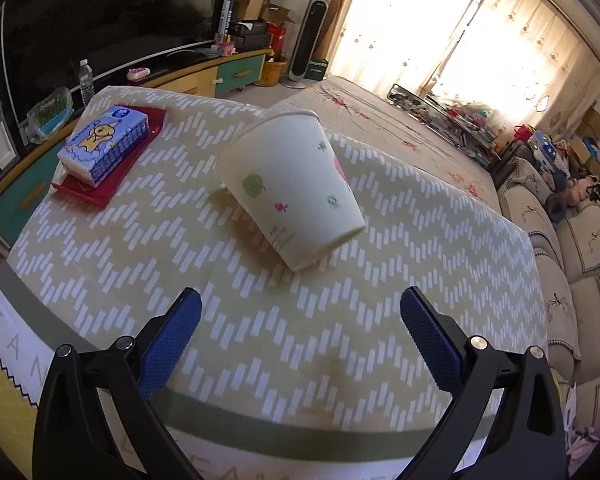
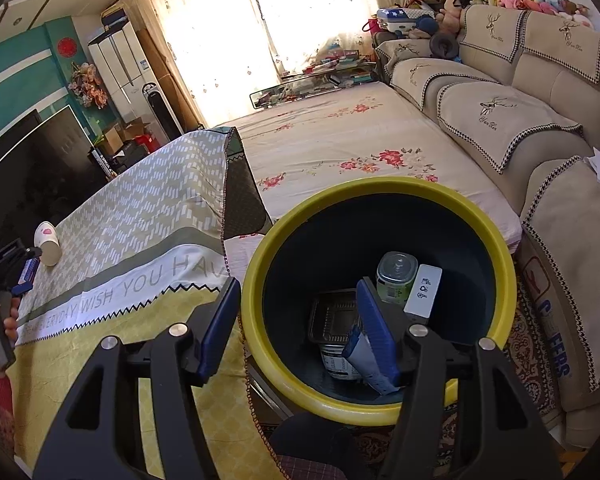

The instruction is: Collect trash

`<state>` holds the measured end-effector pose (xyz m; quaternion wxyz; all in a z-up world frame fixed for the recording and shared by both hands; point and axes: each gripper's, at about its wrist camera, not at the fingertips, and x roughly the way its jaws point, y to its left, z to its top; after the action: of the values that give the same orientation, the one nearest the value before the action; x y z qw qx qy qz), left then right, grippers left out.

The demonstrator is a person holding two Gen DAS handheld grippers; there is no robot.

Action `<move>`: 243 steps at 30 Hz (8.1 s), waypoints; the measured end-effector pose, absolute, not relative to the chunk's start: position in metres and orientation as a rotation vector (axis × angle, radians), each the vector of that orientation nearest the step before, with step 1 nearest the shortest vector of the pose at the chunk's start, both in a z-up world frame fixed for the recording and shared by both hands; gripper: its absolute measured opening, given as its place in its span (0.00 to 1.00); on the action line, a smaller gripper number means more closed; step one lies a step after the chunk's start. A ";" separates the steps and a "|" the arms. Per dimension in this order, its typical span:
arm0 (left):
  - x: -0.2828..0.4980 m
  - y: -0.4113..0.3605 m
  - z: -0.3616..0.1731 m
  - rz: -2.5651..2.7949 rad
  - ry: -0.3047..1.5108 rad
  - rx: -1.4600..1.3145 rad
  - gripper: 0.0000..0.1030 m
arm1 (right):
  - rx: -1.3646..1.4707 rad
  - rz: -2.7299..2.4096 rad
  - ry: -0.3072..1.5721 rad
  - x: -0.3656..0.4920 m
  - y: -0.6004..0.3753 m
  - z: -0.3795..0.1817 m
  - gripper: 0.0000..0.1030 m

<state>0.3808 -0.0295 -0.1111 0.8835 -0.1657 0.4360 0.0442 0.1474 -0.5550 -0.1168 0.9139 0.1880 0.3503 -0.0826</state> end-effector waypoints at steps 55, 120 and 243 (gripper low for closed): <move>0.216 -0.274 -0.026 -0.594 0.805 0.015 0.63 | 0.446 -0.216 0.620 0.081 -0.597 -0.095 0.60; -0.019 -0.058 0.027 -0.107 0.480 -0.048 0.95 | 0.129 -0.027 0.477 -0.013 -0.459 0.009 0.93; 0.096 -0.048 -0.026 -0.091 0.659 -0.067 0.95 | 0.126 0.100 0.658 0.072 -0.437 -0.037 0.93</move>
<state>0.0964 -0.0485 -0.0261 0.9446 -0.0327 0.3235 -0.0447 0.0721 -0.4373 -0.0371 0.9431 0.0620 0.3229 0.0492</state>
